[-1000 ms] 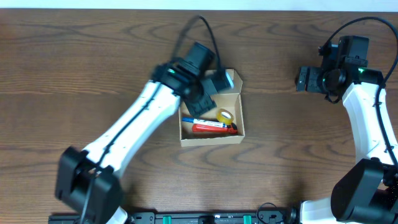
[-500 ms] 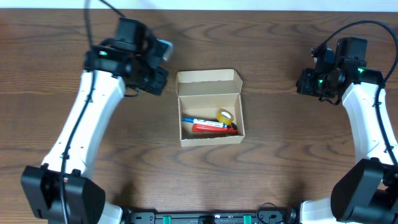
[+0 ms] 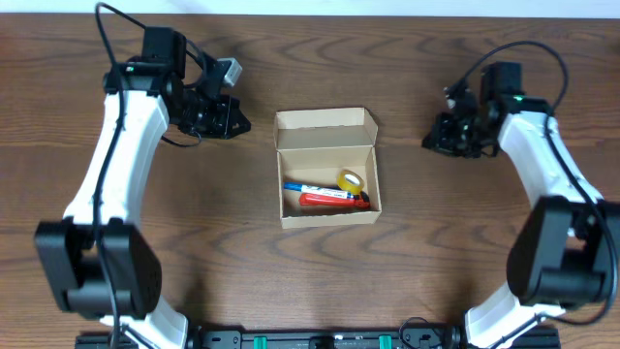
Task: Pack container
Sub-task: 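Move both grippers to the box lid flaps on either side, then grip the lid edges with both grippers and swing the lid upward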
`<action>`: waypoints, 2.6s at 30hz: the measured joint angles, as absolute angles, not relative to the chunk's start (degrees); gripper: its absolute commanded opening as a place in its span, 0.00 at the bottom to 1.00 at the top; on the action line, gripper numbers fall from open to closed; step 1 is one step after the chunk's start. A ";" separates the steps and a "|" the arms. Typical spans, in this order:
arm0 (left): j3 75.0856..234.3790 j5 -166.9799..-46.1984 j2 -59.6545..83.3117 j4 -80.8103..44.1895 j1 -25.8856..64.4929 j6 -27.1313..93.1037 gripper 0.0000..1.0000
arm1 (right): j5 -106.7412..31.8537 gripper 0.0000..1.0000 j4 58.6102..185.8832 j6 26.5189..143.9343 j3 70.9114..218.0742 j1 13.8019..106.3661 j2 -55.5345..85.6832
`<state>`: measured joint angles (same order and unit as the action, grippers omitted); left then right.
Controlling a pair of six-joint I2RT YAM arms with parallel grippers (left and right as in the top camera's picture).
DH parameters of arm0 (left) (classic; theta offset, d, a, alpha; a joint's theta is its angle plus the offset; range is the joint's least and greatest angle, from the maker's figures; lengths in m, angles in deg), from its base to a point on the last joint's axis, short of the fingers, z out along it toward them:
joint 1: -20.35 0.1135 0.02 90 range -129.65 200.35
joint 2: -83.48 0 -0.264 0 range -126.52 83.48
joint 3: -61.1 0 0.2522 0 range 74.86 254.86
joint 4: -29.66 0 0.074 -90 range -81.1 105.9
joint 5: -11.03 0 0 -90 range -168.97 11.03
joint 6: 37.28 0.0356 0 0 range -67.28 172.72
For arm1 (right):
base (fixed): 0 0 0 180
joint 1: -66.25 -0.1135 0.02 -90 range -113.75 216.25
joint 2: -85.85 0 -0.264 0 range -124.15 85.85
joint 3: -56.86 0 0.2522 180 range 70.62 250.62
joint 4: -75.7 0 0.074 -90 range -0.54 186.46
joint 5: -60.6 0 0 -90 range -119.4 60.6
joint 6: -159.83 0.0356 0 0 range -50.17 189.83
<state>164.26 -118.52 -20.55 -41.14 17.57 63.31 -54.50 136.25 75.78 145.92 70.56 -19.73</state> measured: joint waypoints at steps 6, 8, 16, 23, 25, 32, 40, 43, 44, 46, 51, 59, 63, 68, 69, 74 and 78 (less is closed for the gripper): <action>164.24 -123.07 -28.62 -41.27 19.07 64.47 0.06 | -56.21 0.01 134.26 76.46 145.92 68.29 -23.54; 164.24 -124.23 -31.15 -41.69 19.64 65.30 0.06 | -56.71 0.01 133.62 76.94 145.92 67.33 -24.45; 164.24 -126.81 -39.00 -42.30 21.50 67.79 0.06 | -58.98 0.01 130.26 79.24 145.92 64.27 -27.23; 164.24 -128.49 -41.73 -42.04 21.81 69.28 0.06 | -60.12 0.01 127.90 81.47 145.92 63.07 -28.98; 164.24 -128.60 -41.99 -41.38 21.81 69.32 0.06 | -60.32 0.01 126.87 81.90 145.92 63.07 -28.98; 164.24 -128.82 -42.04 -37.84 21.81 68.95 0.06 | -60.56 0.01 124.38 83.78 145.92 63.07 -29.24; 164.24 -130.22 -45.73 -36.53 21.81 67.62 0.06 | -60.91 0.01 122.37 84.81 145.92 63.07 -32.85; 164.24 -131.40 -48.16 -36.29 21.81 67.53 0.06 | -61.08 0.01 121.30 85.25 145.92 63.07 -33.59; 164.24 -131.64 -48.70 -36.27 21.81 67.53 0.06 | -61.19 0.01 120.99 85.42 145.92 63.07 -33.70; 164.22 -132.40 -49.64 -36.09 21.81 67.53 0.06 | -61.52 0.01 119.96 85.84 145.92 63.07 -33.83; 164.22 -133.54 -49.86 -33.66 21.41 66.39 0.06 | -63.29 0.01 117.51 86.89 145.92 63.07 -35.10; 164.20 -136.03 -49.86 -28.14 18.81 61.65 0.06 | -65.69 0.01 115.46 88.13 145.92 63.07 -35.64; 164.22 -137.25 -49.86 -27.48 17.24 60.32 0.06 | -68.60 0.01 112.38 88.55 145.92 63.07 -35.67; 164.22 -138.54 -49.86 -27.48 16.32 59.53 0.06 | -72.21 0.01 109.78 88.99 145.95 63.07 -35.67; 164.22 -138.83 -49.86 -27.50 16.34 59.33 0.06 | -72.69 0.01 109.71 89.01 145.95 63.07 -35.67; 164.52 -139.46 -49.86 -27.79 16.34 58.83 0.06 | -74.52 0.01 109.38 89.20 145.92 63.07 -35.67; 165.79 -140.14 -49.86 -28.81 16.34 58.70 0.06 | -75.73 0.01 109.27 89.31 145.95 63.07 -35.67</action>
